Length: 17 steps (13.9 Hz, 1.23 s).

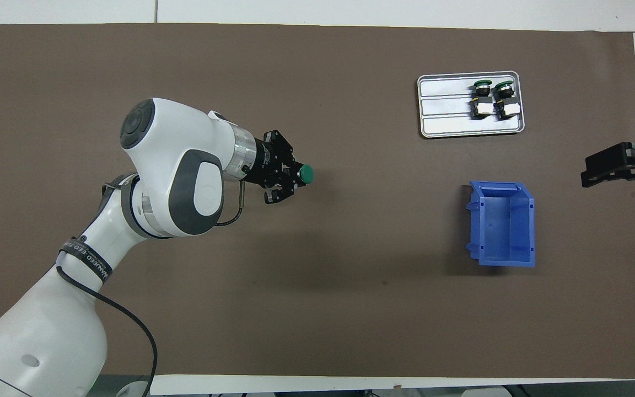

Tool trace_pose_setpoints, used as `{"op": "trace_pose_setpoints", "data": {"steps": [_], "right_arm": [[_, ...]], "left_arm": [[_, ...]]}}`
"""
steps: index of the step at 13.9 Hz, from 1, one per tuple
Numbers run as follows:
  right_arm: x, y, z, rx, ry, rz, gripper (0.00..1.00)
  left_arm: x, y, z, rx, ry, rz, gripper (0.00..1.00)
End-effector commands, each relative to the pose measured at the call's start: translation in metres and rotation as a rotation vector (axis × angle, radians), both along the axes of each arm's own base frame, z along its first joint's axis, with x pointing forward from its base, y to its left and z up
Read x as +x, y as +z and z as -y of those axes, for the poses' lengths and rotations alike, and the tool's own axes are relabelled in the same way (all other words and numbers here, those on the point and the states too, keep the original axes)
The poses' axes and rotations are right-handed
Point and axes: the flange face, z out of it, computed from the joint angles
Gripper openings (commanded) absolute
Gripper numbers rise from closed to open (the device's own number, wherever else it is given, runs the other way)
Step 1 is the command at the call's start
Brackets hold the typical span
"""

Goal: Place and press button with both arms

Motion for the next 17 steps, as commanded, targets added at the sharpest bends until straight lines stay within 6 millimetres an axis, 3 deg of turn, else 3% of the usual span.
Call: {"op": "trace_pose_setpoints", "data": {"steps": [1, 2, 6, 17], "right_arm": [[-0.007, 0.0, 0.002, 0.005, 0.018, -0.005, 0.99], [-0.007, 0.0, 0.002, 0.005, 0.016, -0.005, 0.99], [-0.007, 0.0, 0.002, 0.005, 0.018, -0.005, 0.99], [-0.007, 0.0, 0.002, 0.005, 0.018, -0.005, 0.99]], "left_arm": [[-0.012, -0.001, -0.028, -0.116, 0.022, 0.021, 0.02], [-0.015, -0.008, -0.039, -0.167, 0.039, 0.019, 0.03], [-0.024, -0.021, -0.049, -0.29, 0.07, 0.031, 0.03], [-0.043, -0.101, -0.083, -0.589, 0.084, 0.021, 0.03]]}}
